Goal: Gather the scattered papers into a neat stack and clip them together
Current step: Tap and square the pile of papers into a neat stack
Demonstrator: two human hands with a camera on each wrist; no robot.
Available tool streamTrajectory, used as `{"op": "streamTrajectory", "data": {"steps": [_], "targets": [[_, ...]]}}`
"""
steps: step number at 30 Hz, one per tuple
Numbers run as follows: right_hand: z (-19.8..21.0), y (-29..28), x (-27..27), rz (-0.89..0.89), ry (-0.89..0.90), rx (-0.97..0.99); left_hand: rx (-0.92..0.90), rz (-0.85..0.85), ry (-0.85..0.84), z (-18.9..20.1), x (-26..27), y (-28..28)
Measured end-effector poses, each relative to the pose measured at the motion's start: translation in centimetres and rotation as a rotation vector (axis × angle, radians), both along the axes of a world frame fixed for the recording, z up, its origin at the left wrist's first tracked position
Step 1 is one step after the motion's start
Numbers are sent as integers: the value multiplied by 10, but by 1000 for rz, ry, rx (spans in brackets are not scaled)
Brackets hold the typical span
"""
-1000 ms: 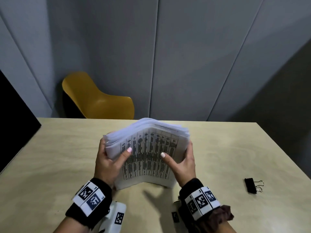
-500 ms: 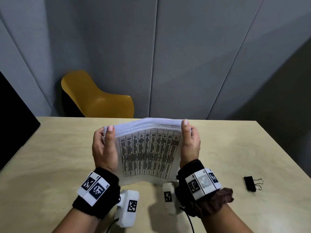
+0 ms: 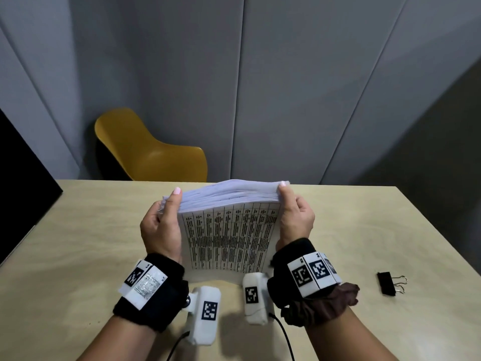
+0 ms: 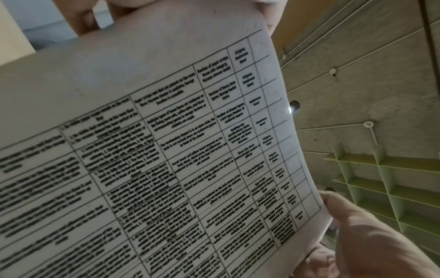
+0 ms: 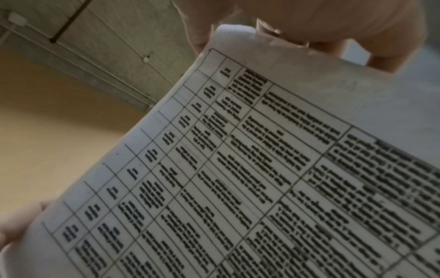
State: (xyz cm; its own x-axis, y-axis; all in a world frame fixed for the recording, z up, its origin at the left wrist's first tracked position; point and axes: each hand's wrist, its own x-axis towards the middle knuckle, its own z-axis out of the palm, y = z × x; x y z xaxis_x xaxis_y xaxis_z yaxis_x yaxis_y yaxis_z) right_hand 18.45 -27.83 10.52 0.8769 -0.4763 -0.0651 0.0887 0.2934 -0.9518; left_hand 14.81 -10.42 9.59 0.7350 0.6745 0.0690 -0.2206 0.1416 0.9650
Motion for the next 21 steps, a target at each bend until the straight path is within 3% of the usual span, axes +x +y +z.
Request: {"op": "streamTrajectory", "data": {"steps": [5,10,21], "targets": [[7,5,-1,35,25,109,-10,-4,-11,3,-1,-3],[10,1,3,25,68,25,-24,-33,-13,3,-3,-3],[16,0,2,-6,93,58,-5,55,-30,1,-1,-3]]}}
